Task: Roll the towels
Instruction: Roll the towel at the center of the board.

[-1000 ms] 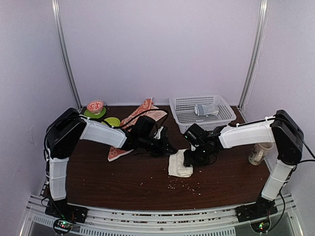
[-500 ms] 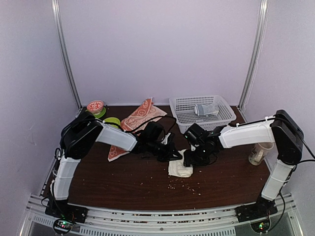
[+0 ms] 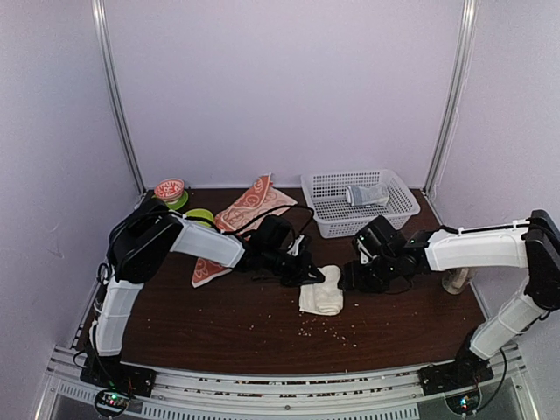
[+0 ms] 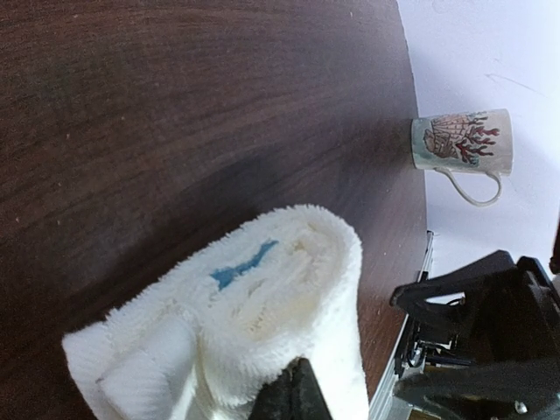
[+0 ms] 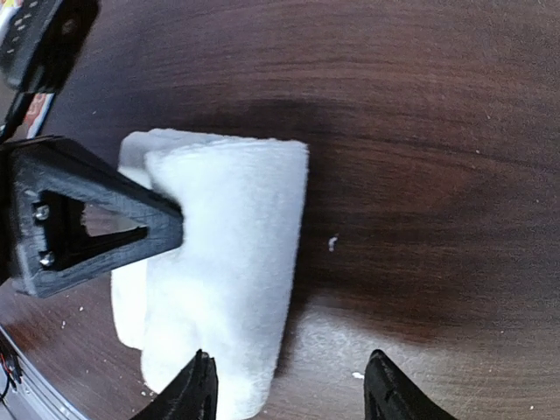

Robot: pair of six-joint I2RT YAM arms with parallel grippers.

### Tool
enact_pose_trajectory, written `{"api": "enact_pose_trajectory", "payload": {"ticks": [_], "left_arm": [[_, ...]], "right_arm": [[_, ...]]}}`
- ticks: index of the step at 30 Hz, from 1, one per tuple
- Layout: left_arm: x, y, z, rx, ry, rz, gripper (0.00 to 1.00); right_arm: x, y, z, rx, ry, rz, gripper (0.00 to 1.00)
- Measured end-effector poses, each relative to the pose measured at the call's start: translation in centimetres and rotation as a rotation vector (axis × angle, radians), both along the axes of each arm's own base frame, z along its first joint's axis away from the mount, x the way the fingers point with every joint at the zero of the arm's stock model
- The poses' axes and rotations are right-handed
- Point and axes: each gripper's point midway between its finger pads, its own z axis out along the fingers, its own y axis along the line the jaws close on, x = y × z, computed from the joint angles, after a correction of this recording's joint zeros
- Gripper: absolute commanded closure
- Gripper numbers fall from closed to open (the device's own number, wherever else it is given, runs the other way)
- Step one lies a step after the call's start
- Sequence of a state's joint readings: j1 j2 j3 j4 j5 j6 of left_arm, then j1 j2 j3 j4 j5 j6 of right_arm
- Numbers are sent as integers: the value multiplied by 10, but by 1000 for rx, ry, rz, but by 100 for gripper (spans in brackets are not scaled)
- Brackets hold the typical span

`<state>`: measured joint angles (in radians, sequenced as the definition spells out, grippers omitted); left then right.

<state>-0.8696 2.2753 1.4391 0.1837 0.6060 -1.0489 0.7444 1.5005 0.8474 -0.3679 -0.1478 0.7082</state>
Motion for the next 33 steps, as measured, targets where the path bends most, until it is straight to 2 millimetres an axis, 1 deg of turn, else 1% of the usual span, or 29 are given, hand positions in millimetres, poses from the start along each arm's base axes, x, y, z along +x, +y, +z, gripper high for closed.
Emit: {"api": "enact_pose_trajectory", "payload": {"ticks": [4,7,13,17,20,25,28,33], "left_arm": [[0,0,0,1,0,0,100],[0,0,0,1,0,0,100],[0,0,0,2,-1,-1,100],[0,1,-1,4,-1,0,100],[0,2,-2,6,-1,1,100],[0,5,-2,10,-8,3,86],[0,9,2,23,-21,6,83],[-6,21,8,60,-29,9,83]], "right_arm": [[1,-13,-17,43,41,-64,43],[3,-18,-25,72,61,-101,44],[11,-12,-35,105,83,-121,45],[20,-1,-35,124,80,-112,45],[23,2,-34,131,80,-107,44],[24,5,-35,123,85,-96,44],[27,7,-34,122,83,-93,44],[28,9,-34,121,82,-89,44]]}}
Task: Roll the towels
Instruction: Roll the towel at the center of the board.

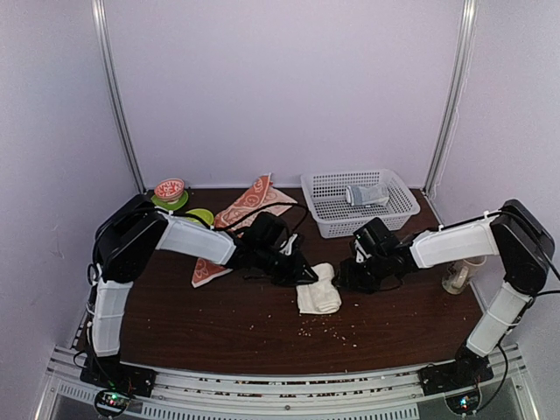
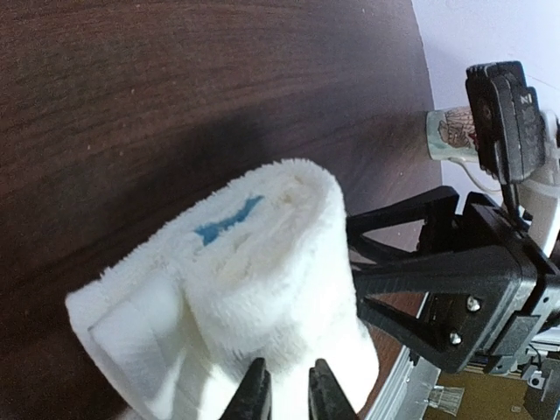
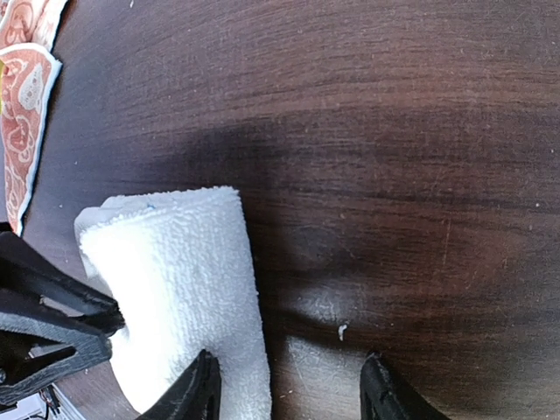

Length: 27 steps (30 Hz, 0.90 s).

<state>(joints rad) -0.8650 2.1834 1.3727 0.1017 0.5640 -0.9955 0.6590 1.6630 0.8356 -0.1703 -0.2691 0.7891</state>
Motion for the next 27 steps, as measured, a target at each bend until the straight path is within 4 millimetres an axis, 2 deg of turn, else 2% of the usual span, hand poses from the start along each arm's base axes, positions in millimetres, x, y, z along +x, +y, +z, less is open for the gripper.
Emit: {"api": "enact_pose_trajectory", "payload": {"ticks": [11,22,27], "left_arm": [[-5,25,19,78,-67,19,90],[-4,54,-8,260,-99,38,98],[-4,55,-13,280,-100,31,100]], "right_arm": [[0,6,0,-26,7,25,45],[-1,9,-1,-52,7,40,45],[0,11,-1,-54,6,43,45]]}}
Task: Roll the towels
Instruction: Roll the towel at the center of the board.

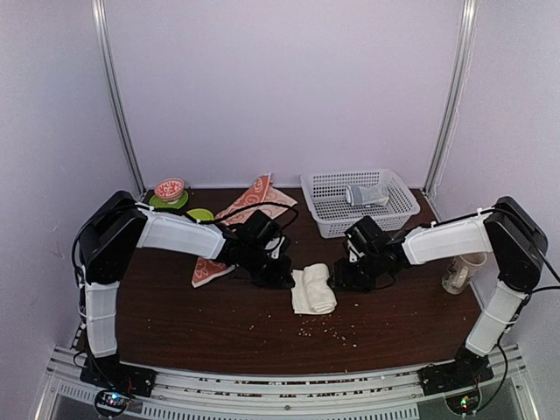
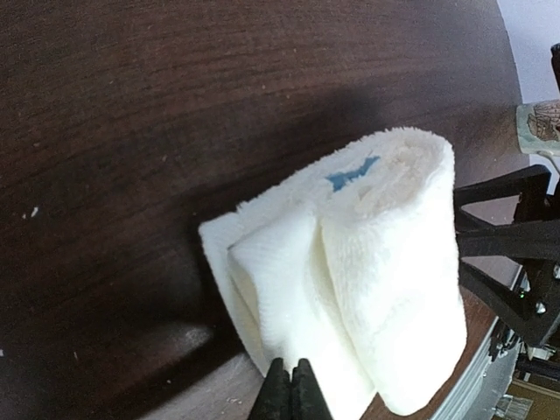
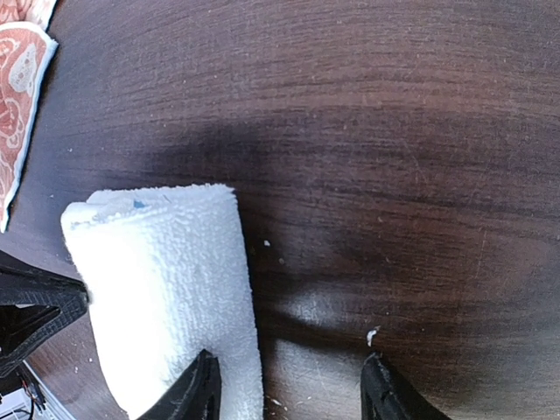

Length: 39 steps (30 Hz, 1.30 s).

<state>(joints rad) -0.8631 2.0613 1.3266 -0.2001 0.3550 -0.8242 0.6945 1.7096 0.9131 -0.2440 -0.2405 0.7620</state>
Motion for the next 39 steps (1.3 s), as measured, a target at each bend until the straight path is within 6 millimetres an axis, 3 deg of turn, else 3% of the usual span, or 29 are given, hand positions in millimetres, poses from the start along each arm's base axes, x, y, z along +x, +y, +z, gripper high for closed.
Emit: {"api": "enact_pose_trajectory", "payload": {"ticks": [19,39], "left_arm": [[3,-8,-7,0,4,-13,100],[2,-7,-10,-17,-9,-15,100]], "right_arm": [[-4,27,20,-2,-14,59,44],[-3,60,25,-16,-23,107,42]]}}
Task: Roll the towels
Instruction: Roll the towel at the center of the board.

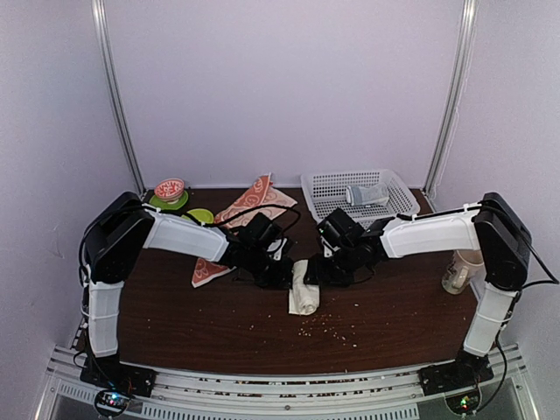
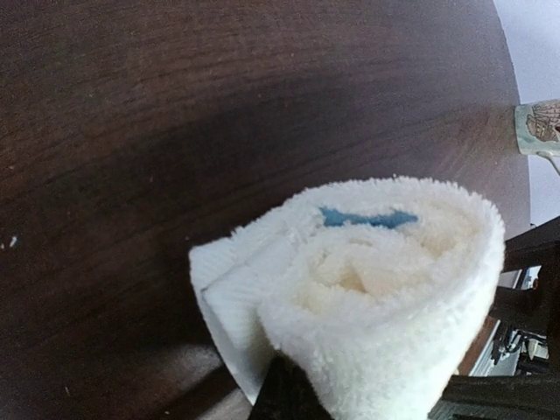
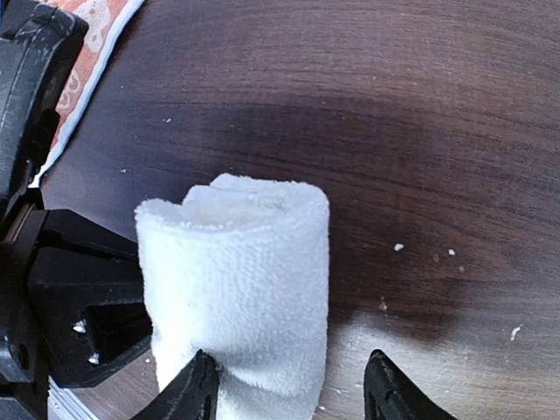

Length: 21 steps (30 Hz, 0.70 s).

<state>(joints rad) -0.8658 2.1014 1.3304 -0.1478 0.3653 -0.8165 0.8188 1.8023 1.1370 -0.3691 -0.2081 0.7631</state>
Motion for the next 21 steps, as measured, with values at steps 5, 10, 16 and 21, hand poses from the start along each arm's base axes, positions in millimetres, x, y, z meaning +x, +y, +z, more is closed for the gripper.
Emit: {"api": "enact_pose_trajectory", "payload": {"ticks": [5,10,16,21], "left_arm": [[-1,2,0,0,-3,2,98],[-6,10,-2,13,-4,5,82],[-15,26,-2,46,2,13,74],[-27,46,5,87,6,22,73]], "right_arm": [[-1,7,-4,-9,2,4,42],[-2,6,-16,-34,18,-11,42],[0,9,-20,-40,23,-22,42],[2,12,-20,-39,22,-23,41]]}}
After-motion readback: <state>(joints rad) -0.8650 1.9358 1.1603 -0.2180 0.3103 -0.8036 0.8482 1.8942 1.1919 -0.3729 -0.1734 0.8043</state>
